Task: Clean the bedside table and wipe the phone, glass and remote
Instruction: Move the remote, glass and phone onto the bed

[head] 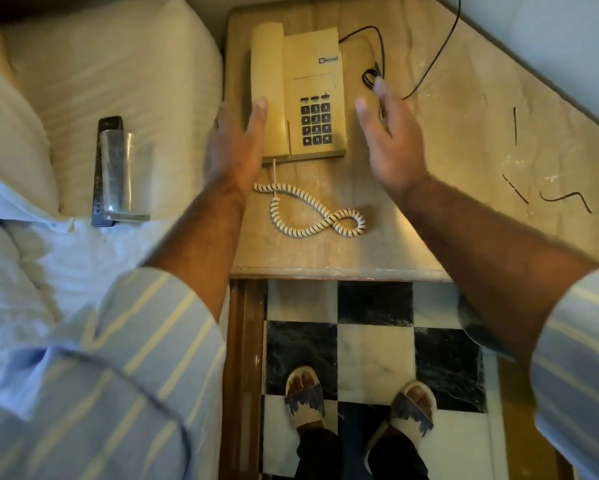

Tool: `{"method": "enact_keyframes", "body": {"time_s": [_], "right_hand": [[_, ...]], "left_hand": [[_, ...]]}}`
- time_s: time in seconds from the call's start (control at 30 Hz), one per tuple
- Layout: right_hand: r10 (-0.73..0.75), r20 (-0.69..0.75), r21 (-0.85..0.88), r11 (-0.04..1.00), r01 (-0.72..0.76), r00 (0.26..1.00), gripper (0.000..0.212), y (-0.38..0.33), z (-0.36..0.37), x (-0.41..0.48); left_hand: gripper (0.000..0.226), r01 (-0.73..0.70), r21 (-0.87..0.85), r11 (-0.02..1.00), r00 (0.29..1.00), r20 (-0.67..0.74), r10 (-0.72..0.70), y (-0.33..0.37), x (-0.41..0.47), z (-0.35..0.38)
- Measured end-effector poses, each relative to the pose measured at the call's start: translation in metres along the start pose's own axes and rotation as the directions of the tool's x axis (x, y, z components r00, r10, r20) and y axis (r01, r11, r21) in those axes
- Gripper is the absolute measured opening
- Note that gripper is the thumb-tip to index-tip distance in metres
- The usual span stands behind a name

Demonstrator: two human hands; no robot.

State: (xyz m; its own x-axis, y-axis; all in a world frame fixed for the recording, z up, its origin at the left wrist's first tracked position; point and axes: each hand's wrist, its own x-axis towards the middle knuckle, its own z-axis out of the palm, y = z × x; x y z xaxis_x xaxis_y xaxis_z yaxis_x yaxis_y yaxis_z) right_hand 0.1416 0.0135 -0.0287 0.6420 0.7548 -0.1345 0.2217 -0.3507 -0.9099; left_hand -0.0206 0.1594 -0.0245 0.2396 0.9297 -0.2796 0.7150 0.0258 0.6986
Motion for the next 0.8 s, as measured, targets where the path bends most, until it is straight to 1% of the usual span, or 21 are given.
{"method": "enact_keyframes", "body": {"time_s": [0.03,0.07,0.13,0.17,0.23,0.27,0.3,0.37,0.4,0.5,0.53,0.6,0.67,0.73,0.8], "right_hand": [[0.111,0.057,0.129,0.985,-0.118,0.992,0.071,-0.009,0.012,0.012],[0.194,0.132,0.205,0.954,-0.219,0.972,0.075,-0.016,0.018,0.022],[0.289,0.248,0.246,0.904,-0.349,0.925,0.081,-0.019,0.029,0.035],[0.31,0.267,0.256,0.89,-0.377,0.913,0.082,-0.018,0.033,0.037],[0.321,0.264,0.309,0.865,-0.396,0.909,0.079,-0.02,0.038,0.034],[0.322,0.251,0.347,0.851,-0.395,0.913,0.076,-0.025,0.039,0.026],[0.319,0.239,0.378,0.839,-0.391,0.917,0.071,-0.031,0.04,0.012],[0.294,0.21,0.439,0.824,-0.358,0.933,0.059,-0.033,0.039,-0.026],[0.295,0.199,0.463,0.812,-0.355,0.934,0.054,-0.033,0.037,-0.048],[0.287,0.215,0.483,0.8,-0.357,0.933,0.047,-0.032,0.036,-0.11],[0.298,0.232,0.479,0.794,-0.375,0.926,0.047,-0.031,0.038,-0.129],[0.339,0.268,0.496,0.754,-0.431,0.902,0.047,-0.032,0.045,-0.17],[0.307,0.312,0.557,0.708,-0.435,0.899,0.053,-0.04,0.055,-0.216],[0.27,0.363,0.566,0.696,-0.441,0.892,0.06,-0.051,0.068,-0.255],[0.2,0.407,0.536,0.738,-0.411,0.891,0.064,-0.062,0.086,-0.273]], "left_hand": [[0.084,0.046,-0.055,0.997,0.999,0.028,-0.045,0.003,0.011,0.006],[0.08,0.089,-0.101,0.991,0.995,0.06,-0.083,0.006,0.018,0.015],[0.076,0.138,-0.144,0.98,0.988,0.091,-0.126,0.009,0.029,0.027],[0.076,0.153,-0.16,0.975,0.986,0.088,-0.14,0.01,0.033,0.03],[0.075,0.171,-0.216,0.961,0.985,0.075,-0.158,0.011,0.035,0.036],[0.071,0.151,-0.25,0.956,0.989,0.047,-0.143,0.01,0.032,0.036],[0.066,0.113,-0.269,0.956,0.993,-0.004,-0.119,0.009,0.023,0.033],[0.055,0.046,-0.246,0.968,0.989,-0.127,-0.079,0.006,-0.008,0.024],[0.051,0.017,-0.234,0.972,0.985,-0.165,-0.057,0.002,-0.029,0.019],[0.036,-0.041,-0.222,0.974,0.987,-0.163,0.004,-0.023,-0.102,0.0],[0.036,-0.038,-0.223,0.974,0.986,-0.164,0.001,-0.033,-0.128,-0.007],[0.042,0.003,-0.21,0.978,0.981,-0.189,-0.044,-0.051,-0.172,-0.024],[0.043,0.058,-0.224,0.973,0.966,-0.232,-0.111,-0.07,-0.204,-0.044],[0.039,0.1,-0.259,0.961,0.924,-0.335,-0.187,-0.09,-0.223,-0.063],[0.039,0.133,-0.272,0.953,0.857,-0.452,-0.249,-0.108,-0.231,-0.084]]}}
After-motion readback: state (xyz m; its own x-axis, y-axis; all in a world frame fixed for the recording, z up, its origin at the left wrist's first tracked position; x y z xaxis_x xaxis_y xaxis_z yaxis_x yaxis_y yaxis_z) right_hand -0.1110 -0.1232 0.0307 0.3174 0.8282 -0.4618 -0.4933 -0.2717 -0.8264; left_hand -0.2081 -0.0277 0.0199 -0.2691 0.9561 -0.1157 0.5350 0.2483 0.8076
